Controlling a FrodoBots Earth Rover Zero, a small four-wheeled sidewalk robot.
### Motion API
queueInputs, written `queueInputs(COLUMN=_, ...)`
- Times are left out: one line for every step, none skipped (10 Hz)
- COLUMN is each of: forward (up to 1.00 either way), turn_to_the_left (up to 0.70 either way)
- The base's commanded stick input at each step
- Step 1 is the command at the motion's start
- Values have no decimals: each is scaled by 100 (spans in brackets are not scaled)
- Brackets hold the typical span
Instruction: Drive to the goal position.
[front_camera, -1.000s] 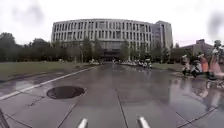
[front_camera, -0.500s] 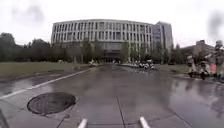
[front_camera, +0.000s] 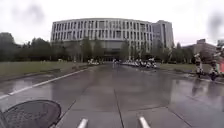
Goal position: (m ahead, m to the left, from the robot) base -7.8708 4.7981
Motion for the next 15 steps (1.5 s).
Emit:
queueInputs(forward=100, turn_to_the_left=2)
queueInputs(forward=100, turn_to_the_left=3)
queueInputs(forward=100, turn_to_the_left=3)
queueInputs(forward=100, turn_to_the_left=3)
queueInputs(forward=100, turn_to_the_left=2)
queueInputs(forward=100, turn_to_the_left=2)
queueInputs(forward=100, turn_to_the_left=3)
queueInputs(forward=100, turn_to_the_left=2)
queueInputs(forward=100, turn_to_the_left=3)
queueInputs(forward=100, turn_to_the_left=3)
queueInputs(forward=100, turn_to_the_left=2)
queueInputs(forward=100, turn_to_the_left=2)
queueInputs(forward=100, turn_to_the_left=3)
queueInputs(forward=100, turn_to_the_left=2)
queueInputs(forward=100, turn_to_the_left=2)
